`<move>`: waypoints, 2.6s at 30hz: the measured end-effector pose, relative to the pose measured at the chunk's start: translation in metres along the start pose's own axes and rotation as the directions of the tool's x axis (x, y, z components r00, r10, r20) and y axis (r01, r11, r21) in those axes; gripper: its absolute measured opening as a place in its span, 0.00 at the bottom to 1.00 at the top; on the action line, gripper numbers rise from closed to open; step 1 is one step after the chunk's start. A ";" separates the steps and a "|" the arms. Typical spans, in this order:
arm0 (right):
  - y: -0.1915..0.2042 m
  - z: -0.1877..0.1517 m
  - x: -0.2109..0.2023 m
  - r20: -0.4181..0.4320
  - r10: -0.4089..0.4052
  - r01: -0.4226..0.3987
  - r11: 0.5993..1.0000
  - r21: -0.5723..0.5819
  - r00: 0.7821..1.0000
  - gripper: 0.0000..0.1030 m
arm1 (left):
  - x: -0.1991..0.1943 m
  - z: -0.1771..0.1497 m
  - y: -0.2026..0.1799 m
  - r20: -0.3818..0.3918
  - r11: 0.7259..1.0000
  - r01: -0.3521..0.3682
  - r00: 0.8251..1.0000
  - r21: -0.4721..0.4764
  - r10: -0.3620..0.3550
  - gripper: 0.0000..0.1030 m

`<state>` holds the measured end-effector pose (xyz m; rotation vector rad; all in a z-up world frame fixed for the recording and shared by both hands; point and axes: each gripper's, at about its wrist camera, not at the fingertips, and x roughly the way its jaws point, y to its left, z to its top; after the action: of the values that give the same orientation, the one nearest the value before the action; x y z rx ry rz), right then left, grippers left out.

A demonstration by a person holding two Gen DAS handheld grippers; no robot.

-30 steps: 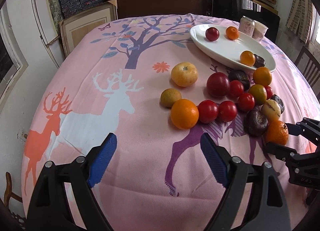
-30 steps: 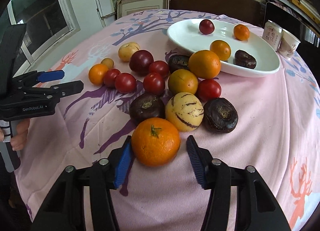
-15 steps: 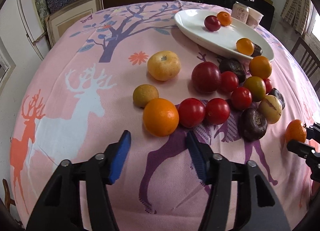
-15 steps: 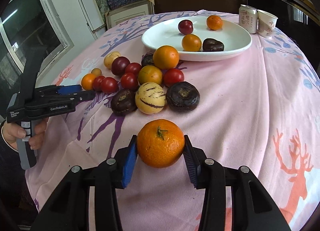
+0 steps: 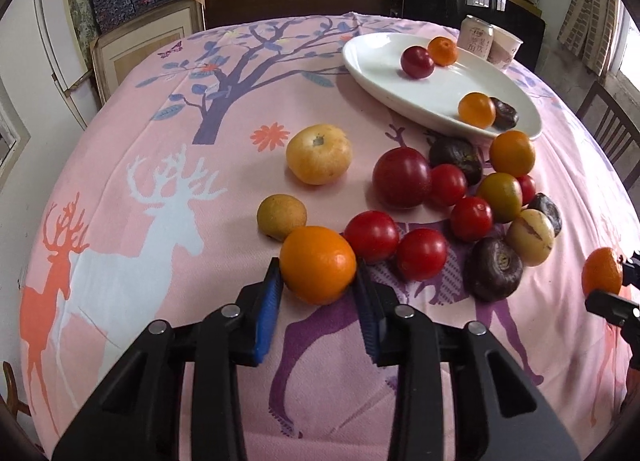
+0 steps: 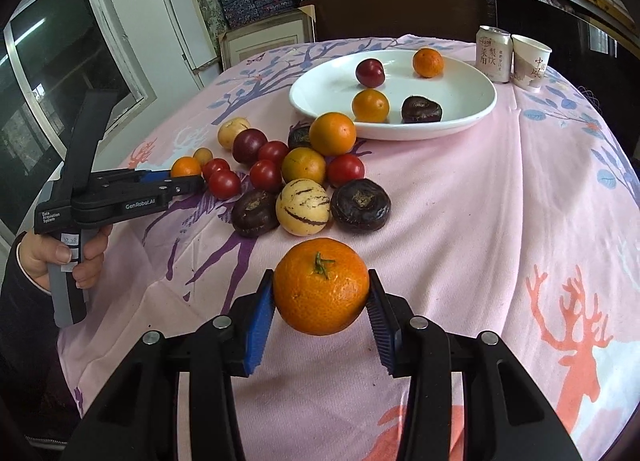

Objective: Organize fruits
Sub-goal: 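Set both mandarins on the white plate and open both tools, then grasp a dark purple fruit with the right tool while the left tool grasps a small brown fruit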

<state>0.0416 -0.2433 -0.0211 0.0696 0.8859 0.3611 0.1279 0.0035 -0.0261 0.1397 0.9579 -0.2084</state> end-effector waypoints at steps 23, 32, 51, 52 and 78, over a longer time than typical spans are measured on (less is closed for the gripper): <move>-0.083 0.124 0.067 0.129 -0.082 0.054 0.977 0.206 0.988 0.44 | 0.041 0.128 -0.087 0.065 0.996 0.073 0.995 -0.045 -0.070 0.33; -0.099 0.123 0.068 0.165 -0.096 0.042 0.951 0.305 0.982 0.68 | 0.042 0.127 -0.075 0.070 0.995 -0.004 0.997 -0.096 0.011 0.77; -0.031 0.025 0.022 0.005 -0.100 0.100 0.992 -0.073 0.995 0.73 | -0.025 0.015 -0.006 0.075 0.991 -0.024 0.997 -0.134 0.034 0.83; -0.028 0.022 0.025 -0.008 -0.107 0.106 0.991 -0.081 0.994 0.73 | -0.025 0.010 -0.005 0.067 0.991 -0.022 0.997 -0.135 0.031 0.83; -0.021 0.036 0.037 -0.001 -0.082 0.081 0.991 -0.103 0.997 0.40 | -0.011 -0.006 0.014 0.011 0.993 -0.041 0.999 -0.107 0.042 0.83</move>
<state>0.0968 -0.2475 -0.0302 -0.0629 0.8715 0.3304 0.1204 0.0192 -0.0201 0.0598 0.9499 -0.1197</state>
